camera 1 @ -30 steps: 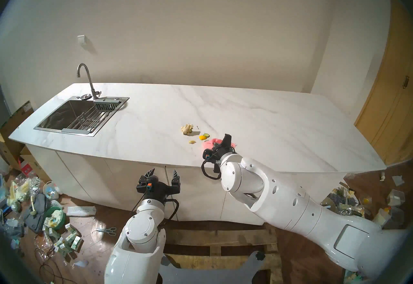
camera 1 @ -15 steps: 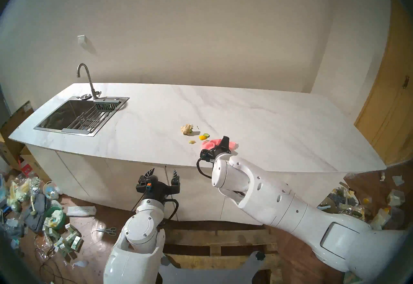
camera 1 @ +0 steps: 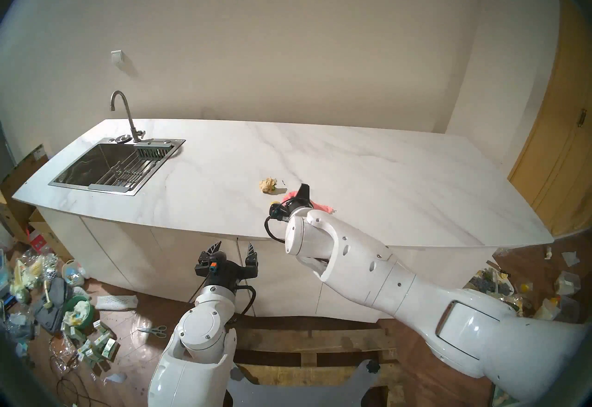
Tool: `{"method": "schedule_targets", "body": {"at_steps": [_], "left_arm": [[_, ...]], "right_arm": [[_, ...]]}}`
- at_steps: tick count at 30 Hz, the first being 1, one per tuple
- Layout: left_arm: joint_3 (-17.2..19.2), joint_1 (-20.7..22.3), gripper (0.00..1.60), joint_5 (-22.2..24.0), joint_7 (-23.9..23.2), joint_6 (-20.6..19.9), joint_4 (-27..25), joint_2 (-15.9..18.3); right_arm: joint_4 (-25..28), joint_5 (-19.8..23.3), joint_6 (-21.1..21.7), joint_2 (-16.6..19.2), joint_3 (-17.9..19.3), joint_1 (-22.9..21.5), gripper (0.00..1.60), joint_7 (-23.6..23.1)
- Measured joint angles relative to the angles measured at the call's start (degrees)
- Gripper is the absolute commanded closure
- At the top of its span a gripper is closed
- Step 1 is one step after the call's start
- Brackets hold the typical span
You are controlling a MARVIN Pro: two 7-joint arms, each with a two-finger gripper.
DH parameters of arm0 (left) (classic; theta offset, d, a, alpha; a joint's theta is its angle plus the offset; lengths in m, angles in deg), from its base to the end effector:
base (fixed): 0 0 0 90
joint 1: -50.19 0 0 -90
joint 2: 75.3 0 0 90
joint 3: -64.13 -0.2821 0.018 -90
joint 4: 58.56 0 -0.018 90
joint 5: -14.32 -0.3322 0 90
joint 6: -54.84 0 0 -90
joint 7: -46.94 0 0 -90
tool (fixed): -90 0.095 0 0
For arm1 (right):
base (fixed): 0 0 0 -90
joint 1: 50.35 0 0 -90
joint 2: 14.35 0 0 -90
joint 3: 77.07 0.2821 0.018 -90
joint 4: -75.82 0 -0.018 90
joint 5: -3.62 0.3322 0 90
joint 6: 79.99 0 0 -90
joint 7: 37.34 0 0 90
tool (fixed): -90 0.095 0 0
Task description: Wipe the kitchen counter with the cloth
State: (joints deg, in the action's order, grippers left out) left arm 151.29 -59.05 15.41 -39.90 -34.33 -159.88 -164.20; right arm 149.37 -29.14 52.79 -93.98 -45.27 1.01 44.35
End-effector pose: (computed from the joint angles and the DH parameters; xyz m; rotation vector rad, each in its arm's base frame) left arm 0.3443 -0.0124 -0.3479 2.3522 0.0156 2.0751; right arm 0.4965 0.2212 -0.2687 1.6277 1.4838 1.2464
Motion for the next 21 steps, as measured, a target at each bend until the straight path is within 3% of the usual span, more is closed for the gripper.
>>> {"method": "schedule_targets", "body": {"at_steps": [21], "left_arm": [[-0.12, 0.03, 0.00, 0.09, 0.13, 0.00, 0.09, 0.13]], "right_arm": [[-17.26, 2.36, -4.43, -10.94, -2.90, -8.21, 1.60, 2.21]]}}
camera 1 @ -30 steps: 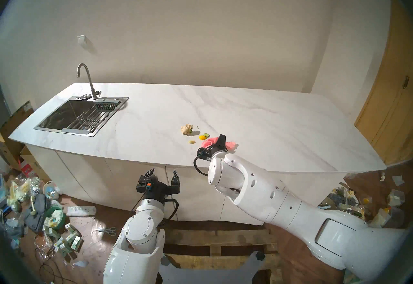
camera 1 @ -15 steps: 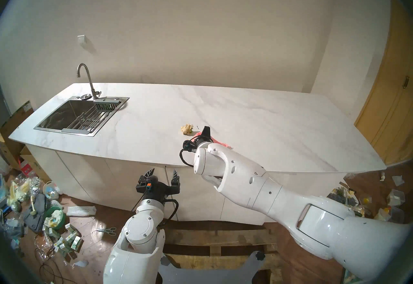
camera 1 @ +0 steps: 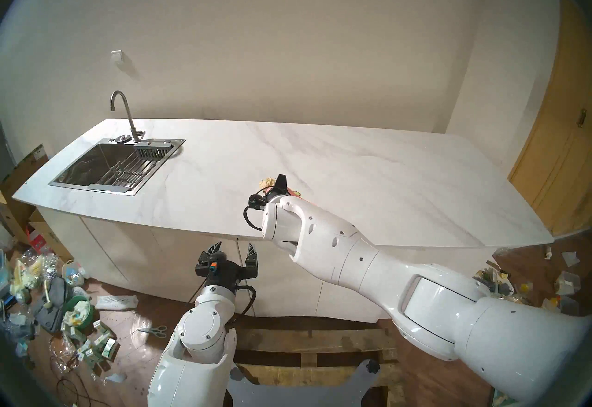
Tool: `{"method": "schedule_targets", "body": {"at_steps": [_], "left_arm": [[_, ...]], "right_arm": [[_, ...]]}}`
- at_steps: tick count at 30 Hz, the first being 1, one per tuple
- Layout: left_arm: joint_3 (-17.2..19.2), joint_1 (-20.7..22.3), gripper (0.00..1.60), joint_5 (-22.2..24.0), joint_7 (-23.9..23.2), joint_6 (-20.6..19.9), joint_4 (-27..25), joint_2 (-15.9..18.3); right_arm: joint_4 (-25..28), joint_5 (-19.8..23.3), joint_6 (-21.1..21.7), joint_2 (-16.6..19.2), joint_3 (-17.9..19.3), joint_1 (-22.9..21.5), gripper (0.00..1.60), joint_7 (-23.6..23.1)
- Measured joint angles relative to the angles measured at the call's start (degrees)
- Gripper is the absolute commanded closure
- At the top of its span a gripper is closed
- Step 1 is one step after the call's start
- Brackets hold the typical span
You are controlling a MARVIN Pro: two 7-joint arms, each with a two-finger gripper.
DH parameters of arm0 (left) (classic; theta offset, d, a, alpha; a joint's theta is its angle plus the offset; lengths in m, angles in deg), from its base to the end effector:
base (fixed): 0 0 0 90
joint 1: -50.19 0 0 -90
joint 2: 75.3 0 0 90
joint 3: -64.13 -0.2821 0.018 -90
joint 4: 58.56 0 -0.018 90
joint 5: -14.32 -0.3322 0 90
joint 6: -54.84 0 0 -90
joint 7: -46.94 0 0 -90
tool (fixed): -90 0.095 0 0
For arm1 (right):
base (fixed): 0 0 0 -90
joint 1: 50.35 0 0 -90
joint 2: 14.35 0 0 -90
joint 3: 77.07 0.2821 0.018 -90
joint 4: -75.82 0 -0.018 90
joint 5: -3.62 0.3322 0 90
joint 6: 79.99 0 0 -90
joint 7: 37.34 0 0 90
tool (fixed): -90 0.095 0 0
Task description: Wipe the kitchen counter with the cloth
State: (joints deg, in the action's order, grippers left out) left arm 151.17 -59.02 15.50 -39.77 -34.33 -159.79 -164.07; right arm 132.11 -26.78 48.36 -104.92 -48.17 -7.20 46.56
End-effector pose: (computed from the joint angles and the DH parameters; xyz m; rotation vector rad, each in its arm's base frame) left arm 0.3444 -0.0126 -0.3484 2.3535 0.0150 2.0737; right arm 0.5298 0.2714 -0.2627 1.5813 1.5280 1.2535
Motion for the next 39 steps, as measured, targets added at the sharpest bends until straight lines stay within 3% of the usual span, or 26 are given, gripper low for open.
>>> {"method": "schedule_targets", "body": {"at_steps": [12, 18, 28, 39], "left_arm": [[-0.06, 0.01, 0.00, 0.06, 0.06, 0.00, 0.02, 0.12], [-0.08, -0.03, 0.00, 0.12, 0.06, 0.00, -0.09, 0.18], [-0.13, -0.03, 0.00, 0.23, 0.08, 0.00, -0.07, 0.26], [-0.20, 0.01, 0.00, 0.30, 0.17, 0.00, 0.03, 0.32]], "right_arm": [[-10.93, 1.36, -2.52, -6.27, 2.34, -3.69, 1.60, 4.54], [-11.59, 1.85, -3.68, -6.74, 3.67, -4.40, 1.60, 6.08], [-4.10, 1.23, -2.60, -1.80, 3.78, -5.06, 1.60, 2.42], [5.20, -0.66, 1.66, 7.38, 5.83, -4.89, 1.60, -2.20]]}}
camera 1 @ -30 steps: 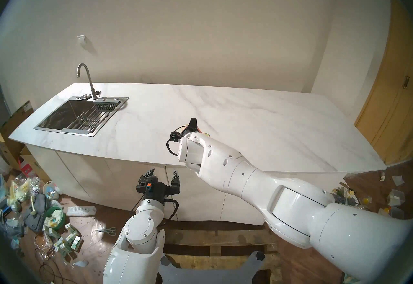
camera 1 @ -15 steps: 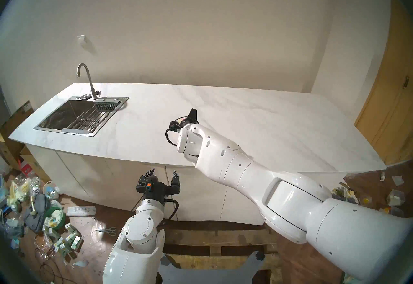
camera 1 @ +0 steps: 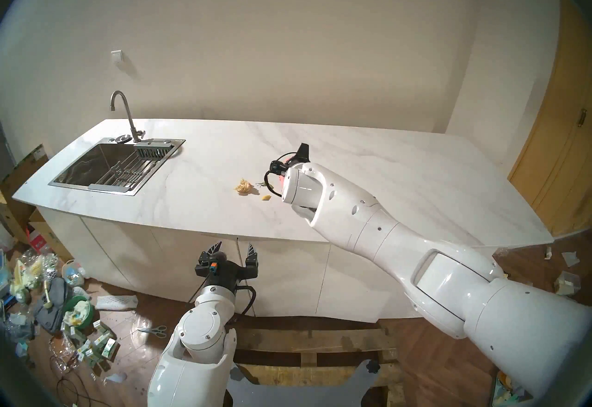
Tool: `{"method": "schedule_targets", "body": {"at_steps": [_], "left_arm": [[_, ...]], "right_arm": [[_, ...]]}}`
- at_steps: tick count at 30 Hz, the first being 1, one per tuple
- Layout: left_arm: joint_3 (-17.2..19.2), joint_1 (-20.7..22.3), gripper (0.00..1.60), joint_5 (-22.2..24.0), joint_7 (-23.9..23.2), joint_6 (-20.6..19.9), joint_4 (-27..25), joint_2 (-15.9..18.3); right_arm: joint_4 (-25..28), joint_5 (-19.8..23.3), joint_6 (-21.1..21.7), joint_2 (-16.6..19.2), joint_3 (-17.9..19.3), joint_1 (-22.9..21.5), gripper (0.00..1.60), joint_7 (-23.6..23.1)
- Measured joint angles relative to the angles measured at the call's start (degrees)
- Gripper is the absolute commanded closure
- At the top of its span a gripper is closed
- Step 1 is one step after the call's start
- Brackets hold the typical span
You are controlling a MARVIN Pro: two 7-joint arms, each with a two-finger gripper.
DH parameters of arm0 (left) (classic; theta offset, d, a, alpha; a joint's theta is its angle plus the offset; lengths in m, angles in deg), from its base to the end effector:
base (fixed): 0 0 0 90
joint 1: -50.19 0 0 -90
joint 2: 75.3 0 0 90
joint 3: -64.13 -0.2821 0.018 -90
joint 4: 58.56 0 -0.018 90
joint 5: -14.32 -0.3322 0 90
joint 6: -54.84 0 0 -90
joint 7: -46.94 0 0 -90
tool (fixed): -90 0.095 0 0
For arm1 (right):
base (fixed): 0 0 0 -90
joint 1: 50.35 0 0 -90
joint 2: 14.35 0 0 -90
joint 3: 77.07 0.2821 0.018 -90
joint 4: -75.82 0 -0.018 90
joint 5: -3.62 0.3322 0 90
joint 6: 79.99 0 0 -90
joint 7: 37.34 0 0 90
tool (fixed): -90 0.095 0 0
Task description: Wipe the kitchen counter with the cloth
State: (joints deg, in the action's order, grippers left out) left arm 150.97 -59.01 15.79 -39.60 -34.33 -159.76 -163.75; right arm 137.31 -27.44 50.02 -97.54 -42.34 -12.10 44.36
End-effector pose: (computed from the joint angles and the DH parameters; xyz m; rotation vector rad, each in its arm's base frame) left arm 0.3443 -0.0127 -0.3487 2.3533 0.0137 2.0720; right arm 0.5764 0.1993 -0.1899 1.5751 1.3364 1.2692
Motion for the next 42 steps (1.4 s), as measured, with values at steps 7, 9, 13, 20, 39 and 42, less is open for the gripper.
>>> {"method": "schedule_targets", "body": {"at_steps": [7, 9, 13, 20, 39, 42], "left_arm": [[-0.03, 0.00, 0.00, 0.04, 0.03, 0.00, 0.00, 0.04], [-0.03, 0.00, 0.00, 0.05, 0.04, 0.00, -0.01, 0.05], [-0.05, -0.01, 0.00, 0.08, 0.05, 0.00, -0.05, 0.08], [-0.07, -0.05, 0.00, 0.15, 0.05, 0.00, -0.16, 0.15], [-0.15, -0.11, 0.00, 0.33, 0.12, 0.00, -0.25, 0.32], [-0.17, -0.09, 0.00, 0.34, 0.14, 0.00, -0.21, 0.33]], "right_arm": [[4.98, -1.54, 2.01, 4.86, 0.52, 0.59, 1.60, -2.63], [6.33, -2.12, 2.50, 6.13, 0.24, 0.92, 1.60, -3.76], [9.45, -3.42, 3.28, 9.13, -1.99, 1.99, 1.60, -7.71], [13.36, -5.19, 3.44, 13.61, -8.33, 2.99, 1.60, -15.71], [5.95, -5.46, 2.82, 8.55, -13.12, 2.48, 1.60, -15.67], [6.03, -4.83, 2.82, 7.26, -13.83, 2.77, 1.60, -15.10]]}}
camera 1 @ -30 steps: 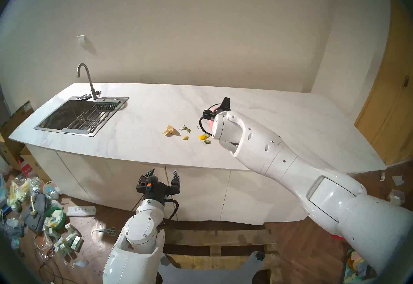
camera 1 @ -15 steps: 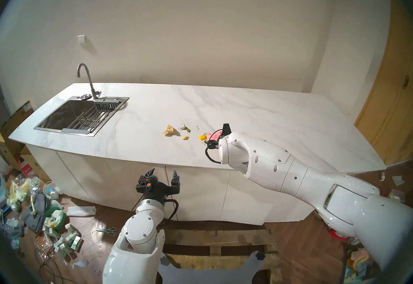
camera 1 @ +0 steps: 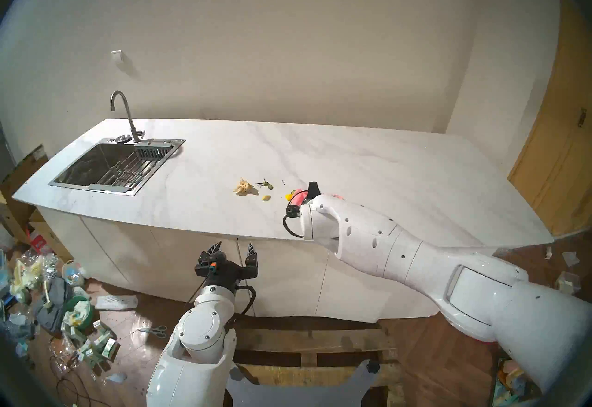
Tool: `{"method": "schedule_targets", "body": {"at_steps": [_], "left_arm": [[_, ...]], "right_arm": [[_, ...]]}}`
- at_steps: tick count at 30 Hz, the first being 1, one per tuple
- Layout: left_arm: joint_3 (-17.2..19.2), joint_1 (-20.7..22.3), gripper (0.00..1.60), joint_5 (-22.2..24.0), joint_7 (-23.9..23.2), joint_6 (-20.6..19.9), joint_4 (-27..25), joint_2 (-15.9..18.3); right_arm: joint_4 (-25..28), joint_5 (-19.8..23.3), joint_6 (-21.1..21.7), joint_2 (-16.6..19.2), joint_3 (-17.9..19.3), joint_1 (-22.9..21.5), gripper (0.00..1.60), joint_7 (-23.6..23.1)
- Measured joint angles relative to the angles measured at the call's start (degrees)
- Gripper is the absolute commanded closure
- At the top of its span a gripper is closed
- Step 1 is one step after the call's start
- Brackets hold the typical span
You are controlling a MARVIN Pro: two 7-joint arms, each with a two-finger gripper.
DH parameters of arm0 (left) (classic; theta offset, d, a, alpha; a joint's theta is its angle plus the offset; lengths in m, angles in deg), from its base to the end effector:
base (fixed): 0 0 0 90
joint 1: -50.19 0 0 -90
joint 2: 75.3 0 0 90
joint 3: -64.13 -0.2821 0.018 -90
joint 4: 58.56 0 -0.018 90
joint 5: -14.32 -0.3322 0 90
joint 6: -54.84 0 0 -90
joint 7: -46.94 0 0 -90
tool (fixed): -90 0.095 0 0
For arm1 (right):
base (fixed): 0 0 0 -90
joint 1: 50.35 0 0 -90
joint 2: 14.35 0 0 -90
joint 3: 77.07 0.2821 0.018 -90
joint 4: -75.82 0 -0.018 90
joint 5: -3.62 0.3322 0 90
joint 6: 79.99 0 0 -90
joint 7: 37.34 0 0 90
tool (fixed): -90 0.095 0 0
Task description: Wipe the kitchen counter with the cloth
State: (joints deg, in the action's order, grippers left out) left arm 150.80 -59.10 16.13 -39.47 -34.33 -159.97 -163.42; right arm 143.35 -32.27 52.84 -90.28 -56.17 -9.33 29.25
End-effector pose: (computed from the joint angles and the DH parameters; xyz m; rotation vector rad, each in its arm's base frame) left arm 0.3439 -0.0125 -0.3478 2.3500 0.0132 2.0724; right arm 0.5212 0.1909 -0.2826 1.5044 1.7023 0.9103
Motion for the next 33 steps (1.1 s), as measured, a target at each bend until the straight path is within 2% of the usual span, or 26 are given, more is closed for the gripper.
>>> {"method": "schedule_targets", "body": {"at_steps": [13, 20, 24, 28, 33], "left_arm": [[-0.05, 0.04, 0.00, 0.03, 0.10, 0.00, 0.13, 0.06], [-0.08, 0.06, 0.00, 0.05, 0.16, 0.00, 0.16, 0.10], [-0.10, 0.06, 0.00, 0.06, 0.18, 0.00, 0.16, 0.12], [-0.12, 0.06, 0.00, 0.07, 0.20, 0.00, 0.14, 0.15], [-0.14, 0.06, 0.00, 0.08, 0.23, 0.00, 0.14, 0.18]], "right_arm": [[-2.05, 3.11, -0.51, -7.06, -2.95, 0.78, 1.60, 3.26], [-6.67, 4.30, -1.16, -10.91, -2.58, 0.00, 1.60, 5.26], [-10.48, 4.94, -1.85, -13.16, -1.06, -1.18, 1.60, 6.29], [-10.60, 5.27, -2.31, -13.49, 0.79, -2.68, 1.60, 6.74], [-6.93, 5.20, -2.16, -11.75, 2.89, -4.79, 1.60, 6.78]]}}
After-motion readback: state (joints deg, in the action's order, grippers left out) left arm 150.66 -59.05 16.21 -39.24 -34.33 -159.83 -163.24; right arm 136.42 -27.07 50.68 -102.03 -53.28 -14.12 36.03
